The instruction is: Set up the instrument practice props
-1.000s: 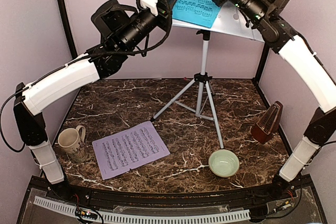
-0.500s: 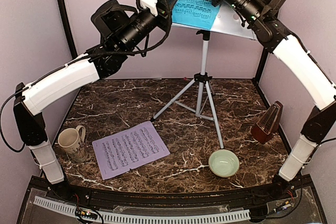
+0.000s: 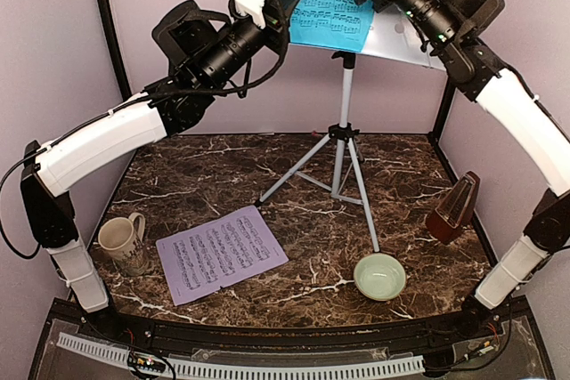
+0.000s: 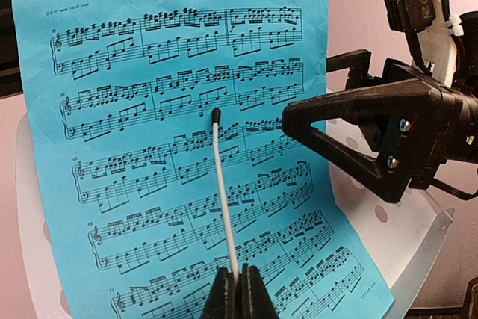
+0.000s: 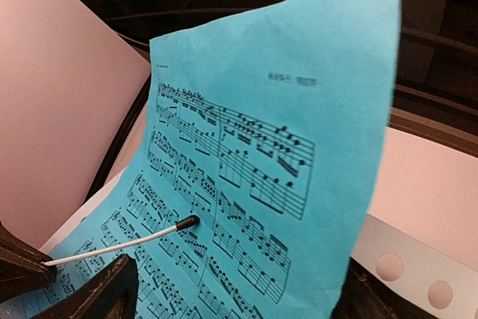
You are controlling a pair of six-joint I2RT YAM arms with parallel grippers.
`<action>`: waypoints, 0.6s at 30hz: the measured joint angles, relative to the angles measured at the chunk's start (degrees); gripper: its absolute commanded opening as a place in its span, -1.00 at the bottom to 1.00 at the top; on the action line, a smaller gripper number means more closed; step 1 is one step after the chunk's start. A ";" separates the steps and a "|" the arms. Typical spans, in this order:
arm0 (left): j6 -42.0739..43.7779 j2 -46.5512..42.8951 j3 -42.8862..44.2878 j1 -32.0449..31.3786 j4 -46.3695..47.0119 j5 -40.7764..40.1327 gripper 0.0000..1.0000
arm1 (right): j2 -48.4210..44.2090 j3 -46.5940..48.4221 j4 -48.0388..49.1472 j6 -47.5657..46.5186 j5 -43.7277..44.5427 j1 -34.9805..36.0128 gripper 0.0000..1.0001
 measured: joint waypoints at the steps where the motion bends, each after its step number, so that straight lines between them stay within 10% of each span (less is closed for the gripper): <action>1: 0.00 0.00 0.00 0.00 0.00 0.00 -1.00 | -0.79 -0.87 0.37 0.13 0.68 0.00 0.78; 18: 0.00 -0.61 -0.63 0.00 0.11 -0.02 -1.00 | -7.67 -17.11 9.33 5.29 7.91 -0.24 -0.23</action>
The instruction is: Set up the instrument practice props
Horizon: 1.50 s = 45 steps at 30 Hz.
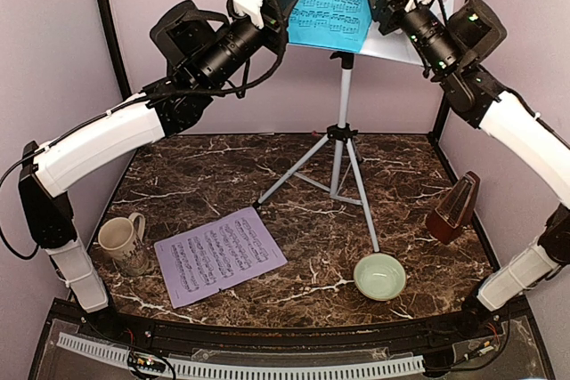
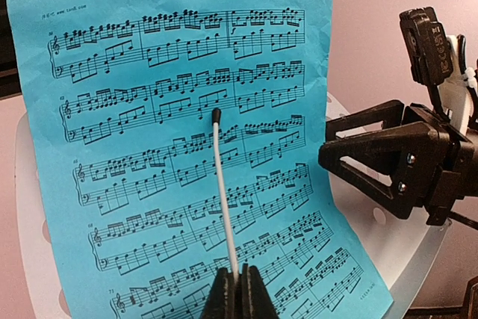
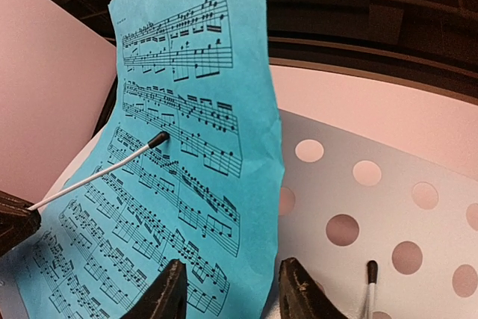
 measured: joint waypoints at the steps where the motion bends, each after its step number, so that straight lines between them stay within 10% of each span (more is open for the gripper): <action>1: 0.00 0.00 0.02 0.00 0.00 0.02 -1.00 | 0.00 -0.44 0.39 0.37 -0.09 -0.09 -0.27; 10: -0.17 0.00 0.02 0.00 -0.11 0.44 -1.00 | 0.52 0.22 1.09 1.90 -2.45 -0.11 -0.60; 31: -0.20 0.00 0.66 0.00 -1.55 0.92 -1.00 | 5.95 5.49 1.20 2.95 -6.34 -0.11 -0.66; 39: -0.17 0.00 0.68 0.00 -1.66 0.87 -1.00 | 6.29 5.99 1.36 3.80 -7.08 -0.11 -0.09; 45: 0.24 -0.09 0.15 0.02 -0.76 0.94 -0.52 | 6.29 5.99 1.84 3.69 -7.13 -0.11 0.17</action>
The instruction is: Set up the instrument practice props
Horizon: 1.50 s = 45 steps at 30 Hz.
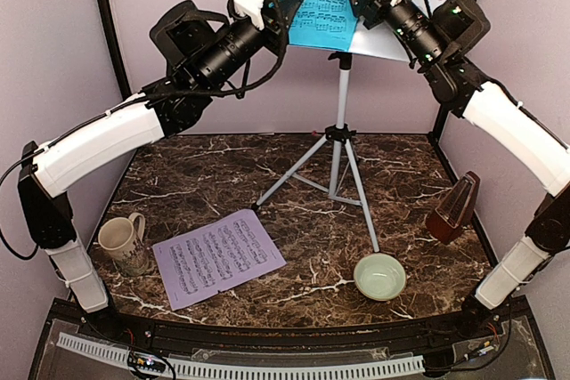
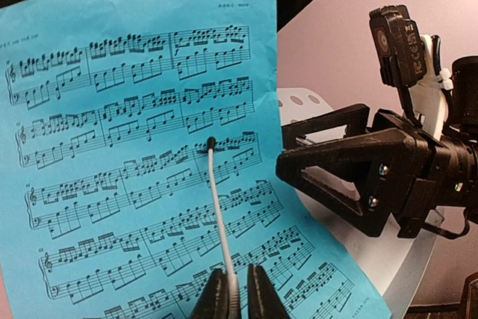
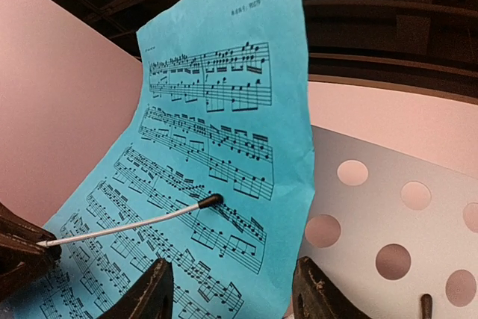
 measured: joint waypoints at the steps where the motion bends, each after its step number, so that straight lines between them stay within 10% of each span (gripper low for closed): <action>1: 0.20 -0.11 -0.28 -0.02 0.35 0.28 -0.35 | 0.00 0.00 0.04 -0.07 0.02 0.00 0.19; 16: 1.05 -4.24 -1.66 -1.57 3.08 4.20 0.80 | -0.02 0.00 0.22 -0.50 0.02 0.00 0.53; 34: -6.29 -23.19 -16.44 -1.53 -9.77 -5.09 0.93 | -9.81 -1.22 -9.11 0.66 -2.93 0.02 0.89; 45: -23.30 -34.10 -36.11 9.27 -23.23 6.12 0.71 | -25.79 -17.33 -14.93 7.13 -8.09 1.92 0.79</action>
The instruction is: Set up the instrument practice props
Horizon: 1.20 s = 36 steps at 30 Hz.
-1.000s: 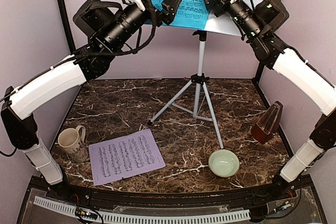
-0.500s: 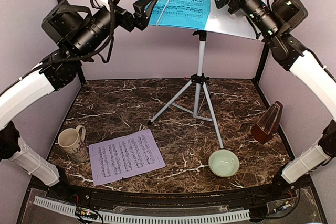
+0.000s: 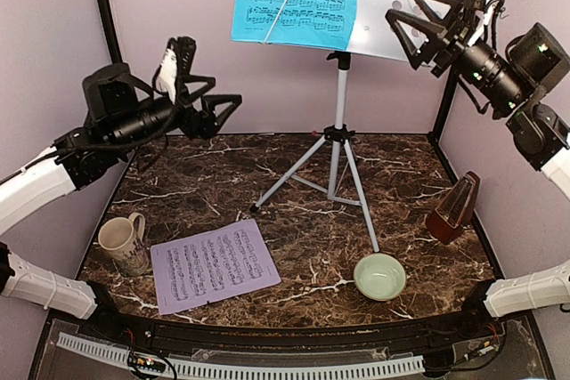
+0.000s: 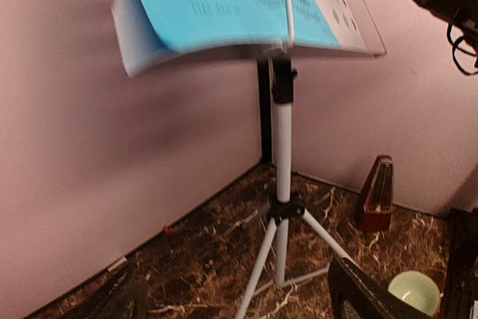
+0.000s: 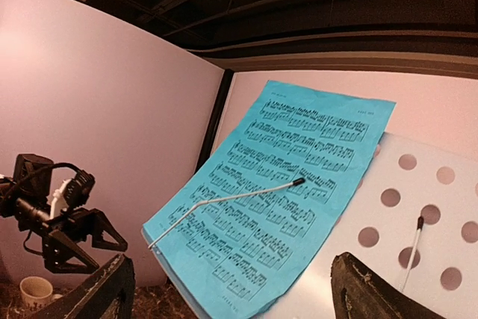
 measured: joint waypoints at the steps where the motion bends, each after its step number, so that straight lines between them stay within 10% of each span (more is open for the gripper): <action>1: -0.85 0.70 -1.68 0.46 -0.66 1.29 0.69 | -1.38 -2.25 -0.35 0.63 0.04 0.50 0.76; 13: -0.13 20.44 -9.62 0.55 0.15 13.40 0.40 | -13.51 -25.53 -8.72 5.84 1.40 5.73 0.52; 36: 9.88 45.38 14.67 2.03 -1.84 12.76 0.03 | -8.46 -49.42 -7.52 18.78 24.85 6.08 0.20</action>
